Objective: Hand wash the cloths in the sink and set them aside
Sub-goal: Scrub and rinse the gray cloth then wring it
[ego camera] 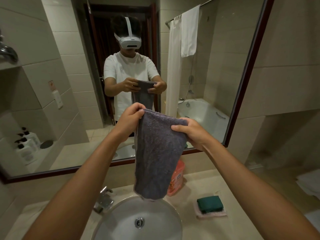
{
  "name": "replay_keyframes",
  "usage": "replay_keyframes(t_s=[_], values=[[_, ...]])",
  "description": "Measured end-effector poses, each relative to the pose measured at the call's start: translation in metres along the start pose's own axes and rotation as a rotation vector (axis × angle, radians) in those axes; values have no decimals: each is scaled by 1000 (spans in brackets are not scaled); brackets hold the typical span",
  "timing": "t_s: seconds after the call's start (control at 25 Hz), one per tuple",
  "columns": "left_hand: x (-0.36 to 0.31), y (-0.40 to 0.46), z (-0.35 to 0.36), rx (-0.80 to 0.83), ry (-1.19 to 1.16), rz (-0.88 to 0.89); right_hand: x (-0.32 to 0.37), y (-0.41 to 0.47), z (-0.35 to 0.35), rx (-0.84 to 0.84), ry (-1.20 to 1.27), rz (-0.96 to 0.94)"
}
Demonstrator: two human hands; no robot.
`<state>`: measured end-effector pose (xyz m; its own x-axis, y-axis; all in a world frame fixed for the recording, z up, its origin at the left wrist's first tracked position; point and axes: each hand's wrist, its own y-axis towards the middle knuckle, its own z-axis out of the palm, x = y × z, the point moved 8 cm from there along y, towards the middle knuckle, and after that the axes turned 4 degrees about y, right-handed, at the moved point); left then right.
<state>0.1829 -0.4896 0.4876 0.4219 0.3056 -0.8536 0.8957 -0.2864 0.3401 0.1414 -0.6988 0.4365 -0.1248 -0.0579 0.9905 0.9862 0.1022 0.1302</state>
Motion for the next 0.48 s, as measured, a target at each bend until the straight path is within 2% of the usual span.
replay_keyframes(t_s=[0.08, 0.12, 0.2, 0.28, 0.36, 0.48], values=[[7, 1, -5, -97, -64, -7, 8, 1, 8, 8, 100, 4], [16, 0, -1, -109, -222, -65, 12, 2, 14, 17, 175, 5], [41, -15, 40, 48, -684, -311, 19, 5, 17, -8, 317, 11], [60, -43, 87, 247, -919, -484, 25, 11, 7, -102, 440, 25], [64, -62, 115, 377, -949, -473, 22, 15, -12, -216, 479, 65], [52, -57, 122, 379, -842, -295, -8, 8, -32, -287, 506, 242]])
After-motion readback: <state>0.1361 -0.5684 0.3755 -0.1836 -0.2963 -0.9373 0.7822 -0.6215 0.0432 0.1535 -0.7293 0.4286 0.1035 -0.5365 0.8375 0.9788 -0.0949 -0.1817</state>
